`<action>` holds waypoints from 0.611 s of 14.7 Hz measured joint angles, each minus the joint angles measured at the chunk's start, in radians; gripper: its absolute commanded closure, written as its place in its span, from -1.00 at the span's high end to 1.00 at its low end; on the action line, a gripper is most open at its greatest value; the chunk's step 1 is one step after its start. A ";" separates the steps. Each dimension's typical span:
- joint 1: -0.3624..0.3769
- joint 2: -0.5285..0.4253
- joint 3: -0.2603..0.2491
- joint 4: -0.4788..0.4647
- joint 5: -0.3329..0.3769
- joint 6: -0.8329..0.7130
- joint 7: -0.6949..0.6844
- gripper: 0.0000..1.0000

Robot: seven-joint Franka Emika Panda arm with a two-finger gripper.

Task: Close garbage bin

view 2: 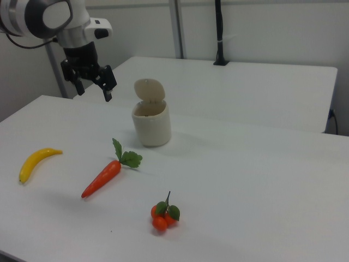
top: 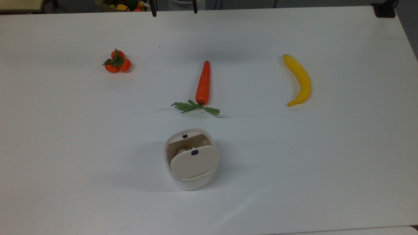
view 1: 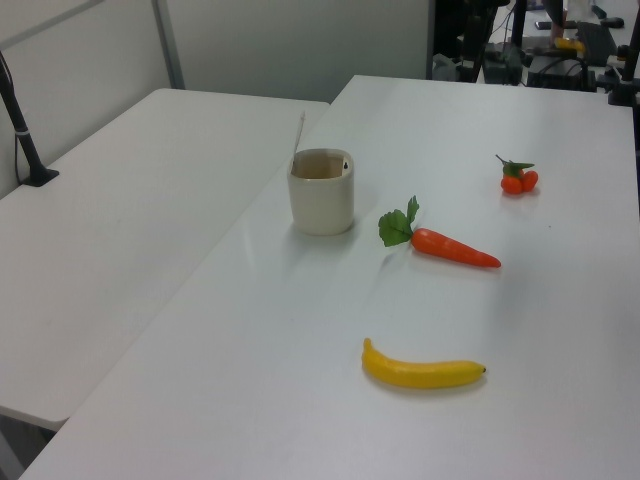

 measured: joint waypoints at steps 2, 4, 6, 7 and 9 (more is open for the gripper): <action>0.000 0.001 0.000 0.000 0.000 0.000 0.000 0.89; 0.000 0.004 0.000 -0.001 0.000 0.000 -0.002 0.70; 0.000 0.008 0.000 -0.001 0.000 0.000 -0.003 0.34; 0.000 0.010 0.000 -0.001 0.000 0.000 -0.004 0.18; 0.000 0.011 0.000 -0.001 0.000 0.000 -0.004 -0.15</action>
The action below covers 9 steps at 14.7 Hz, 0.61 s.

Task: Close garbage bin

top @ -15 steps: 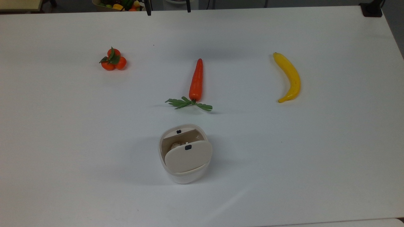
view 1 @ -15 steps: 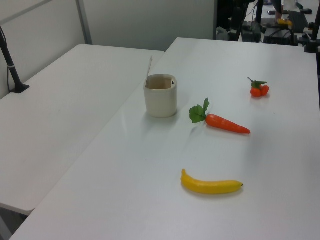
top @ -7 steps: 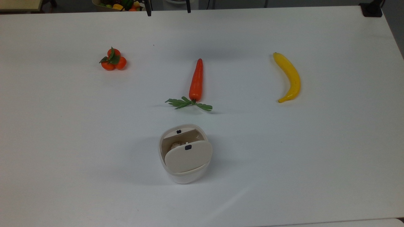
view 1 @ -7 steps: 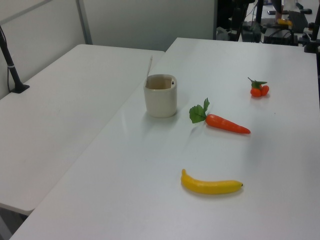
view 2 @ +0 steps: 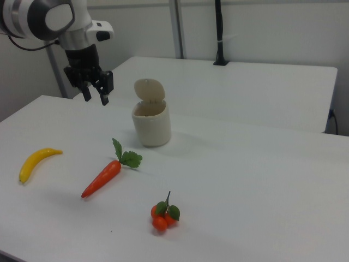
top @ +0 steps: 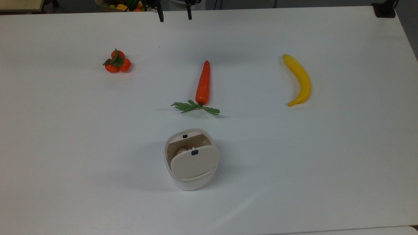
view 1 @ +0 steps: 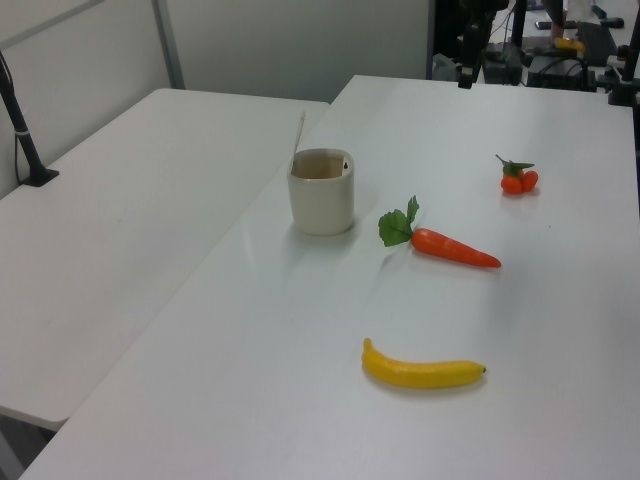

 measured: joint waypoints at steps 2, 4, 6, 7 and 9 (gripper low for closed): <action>0.000 0.000 0.000 0.000 0.000 0.000 0.000 -0.50; 0.000 0.000 0.000 0.000 0.000 0.000 0.000 -0.77; 0.000 0.000 0.000 0.000 0.000 0.000 0.000 -0.96; 0.000 0.000 0.000 0.000 0.000 0.001 0.000 -1.00; 0.000 0.001 0.000 0.000 0.001 0.001 -0.001 -1.00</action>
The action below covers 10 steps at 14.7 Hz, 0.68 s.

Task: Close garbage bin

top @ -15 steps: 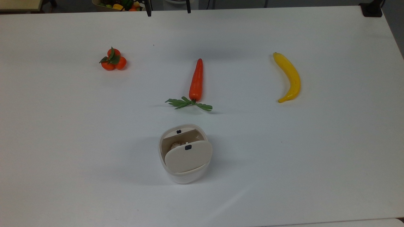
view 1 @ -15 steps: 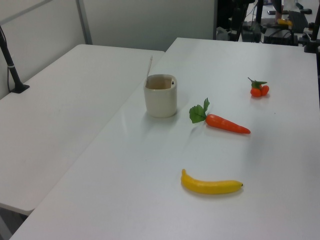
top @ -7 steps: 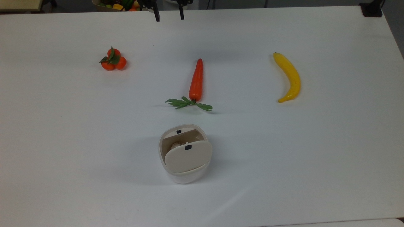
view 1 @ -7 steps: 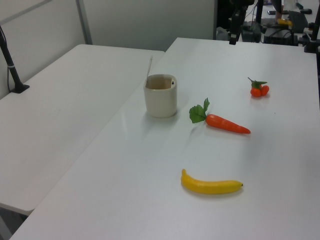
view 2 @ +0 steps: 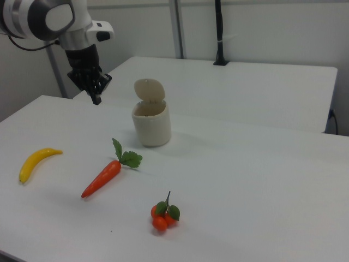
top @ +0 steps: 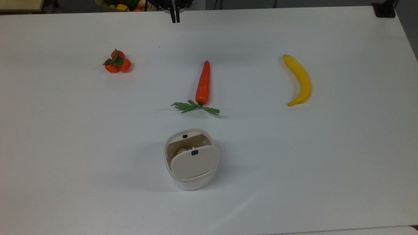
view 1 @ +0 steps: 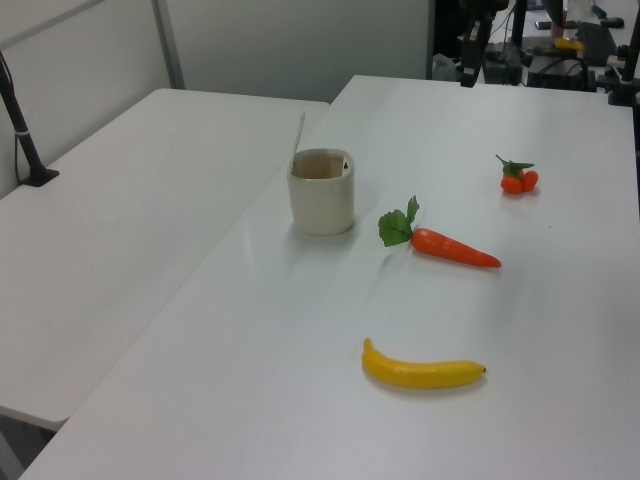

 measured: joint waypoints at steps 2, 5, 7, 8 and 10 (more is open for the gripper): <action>0.000 0.001 0.000 0.000 0.007 0.008 0.000 -1.00; 0.000 0.006 0.000 -0.002 0.010 0.038 0.000 -1.00; 0.000 0.009 0.000 -0.002 0.011 0.046 0.000 -1.00; 0.000 0.010 0.000 -0.002 0.011 0.047 0.000 -1.00; 0.000 0.017 0.000 -0.002 0.011 0.063 0.000 -1.00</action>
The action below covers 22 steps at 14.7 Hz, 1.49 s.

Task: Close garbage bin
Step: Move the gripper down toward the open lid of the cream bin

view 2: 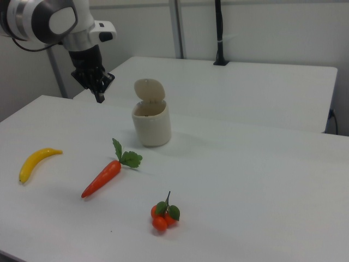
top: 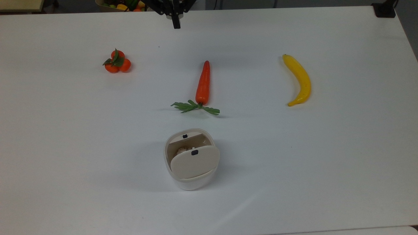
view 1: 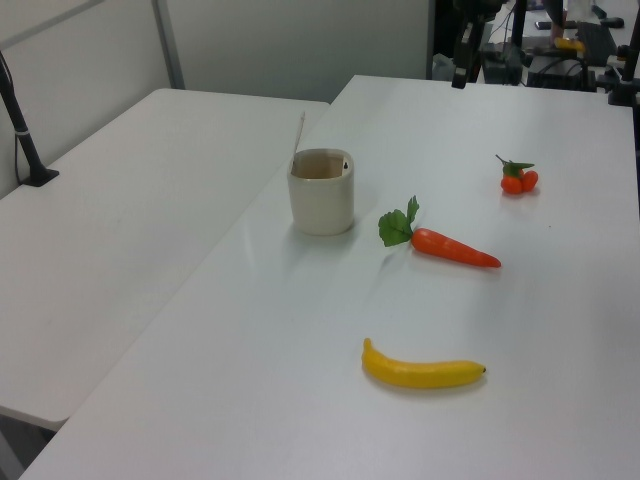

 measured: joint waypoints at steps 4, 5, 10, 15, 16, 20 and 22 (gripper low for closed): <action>0.000 0.022 0.000 0.000 0.000 0.073 0.000 -1.00; 0.000 0.030 0.000 0.000 0.002 0.094 0.000 -1.00; 0.000 0.066 0.000 0.000 0.021 0.251 0.000 -1.00; -0.009 0.102 0.000 0.007 0.022 0.453 0.001 -1.00; -0.015 0.116 0.000 0.011 0.022 0.503 0.001 -1.00; -0.018 0.202 0.006 0.062 0.022 0.663 0.001 -1.00; -0.018 0.270 0.009 0.103 0.022 0.777 0.019 -1.00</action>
